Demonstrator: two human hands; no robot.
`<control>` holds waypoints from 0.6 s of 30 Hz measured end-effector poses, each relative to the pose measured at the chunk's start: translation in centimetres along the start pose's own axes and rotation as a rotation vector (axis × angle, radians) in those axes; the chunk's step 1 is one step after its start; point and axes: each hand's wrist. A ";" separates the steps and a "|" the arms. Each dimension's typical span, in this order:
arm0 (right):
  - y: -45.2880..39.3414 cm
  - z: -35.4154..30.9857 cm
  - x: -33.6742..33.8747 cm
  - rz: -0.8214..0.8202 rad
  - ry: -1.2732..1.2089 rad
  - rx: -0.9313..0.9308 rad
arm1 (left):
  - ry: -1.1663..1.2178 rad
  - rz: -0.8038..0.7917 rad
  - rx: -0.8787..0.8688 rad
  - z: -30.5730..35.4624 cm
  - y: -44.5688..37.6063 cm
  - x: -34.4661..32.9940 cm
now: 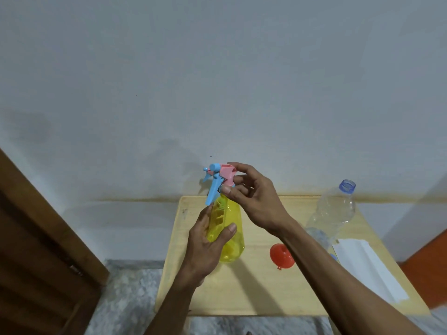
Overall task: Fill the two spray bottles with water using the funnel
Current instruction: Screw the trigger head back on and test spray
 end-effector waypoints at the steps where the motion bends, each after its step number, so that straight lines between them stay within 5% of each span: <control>1: -0.1 0.1 0.0 -0.001 0.001 -0.004 | -0.001 -0.002 0.002 0.0 -0.1 0.0; 18: -0.5 0.2 -0.9 0.059 -0.138 -0.041 | 0.001 0.045 0.018 1.3 -1.2 0.1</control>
Point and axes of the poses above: each hand's wrist, its own y-axis away from the middle knuckle, its own x-axis out of the back of the hand, z = x × y, and after that the axes turned 3 degrees about -y, right-handed
